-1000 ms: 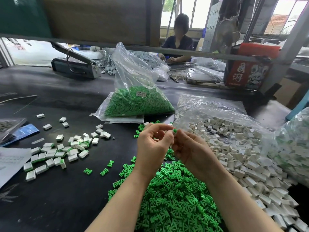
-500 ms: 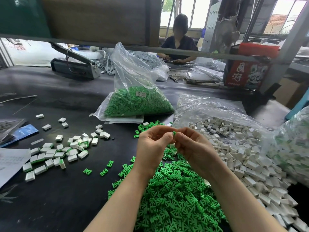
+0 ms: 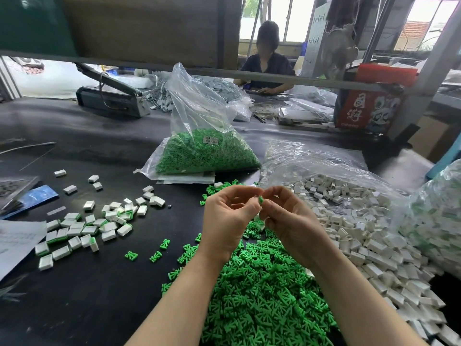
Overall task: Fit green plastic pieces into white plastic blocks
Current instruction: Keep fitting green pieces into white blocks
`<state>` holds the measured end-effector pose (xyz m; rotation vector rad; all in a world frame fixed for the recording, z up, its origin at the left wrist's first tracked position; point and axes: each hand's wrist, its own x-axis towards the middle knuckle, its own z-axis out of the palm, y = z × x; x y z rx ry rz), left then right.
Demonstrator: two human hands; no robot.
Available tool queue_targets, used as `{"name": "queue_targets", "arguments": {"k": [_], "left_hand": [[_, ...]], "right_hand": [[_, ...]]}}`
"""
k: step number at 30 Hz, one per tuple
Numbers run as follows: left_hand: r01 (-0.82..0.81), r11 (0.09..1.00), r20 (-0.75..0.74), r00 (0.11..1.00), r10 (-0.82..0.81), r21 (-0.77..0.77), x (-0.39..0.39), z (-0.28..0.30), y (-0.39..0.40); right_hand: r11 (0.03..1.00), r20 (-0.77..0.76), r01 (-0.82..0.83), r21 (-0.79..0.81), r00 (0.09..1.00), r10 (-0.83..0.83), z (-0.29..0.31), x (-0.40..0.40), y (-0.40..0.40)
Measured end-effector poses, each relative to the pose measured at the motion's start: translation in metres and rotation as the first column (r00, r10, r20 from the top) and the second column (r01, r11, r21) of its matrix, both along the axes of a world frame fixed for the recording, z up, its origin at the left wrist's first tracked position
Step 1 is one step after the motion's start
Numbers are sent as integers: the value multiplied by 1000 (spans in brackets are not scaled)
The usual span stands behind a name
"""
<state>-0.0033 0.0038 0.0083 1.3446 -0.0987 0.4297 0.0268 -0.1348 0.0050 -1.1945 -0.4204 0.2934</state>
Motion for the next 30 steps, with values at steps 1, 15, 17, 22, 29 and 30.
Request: {"name": "queue_targets", "arguments": {"k": [1, 15, 17, 22, 29, 30], "left_hand": [[-13, 1000, 6, 1000, 13, 1, 0, 0, 0], [-124, 986, 151, 983, 107, 108, -3, -2, 1], [-129, 985, 143, 983, 112, 116, -3, -2, 0], [-65, 995, 96, 994, 59, 69, -2, -5, -1], [20, 999, 72, 997, -17, -44, 0, -4, -4], [33, 997, 75, 997, -28, -67, 0, -4, -4]], "right_hand": [[1000, 8, -1, -3, 1000, 1, 0, 0, 0], [964, 227, 37, -264, 974, 25, -2, -2, 0], [963, 239, 40, -265, 971, 25, -2, -3, 2], [958, 261, 27, -285, 964, 51, -4, -3, 3], [964, 257, 42, -264, 966, 28, -4, -2, 3], [964, 269, 50, -261, 963, 23, -4, -3, 3]]}}
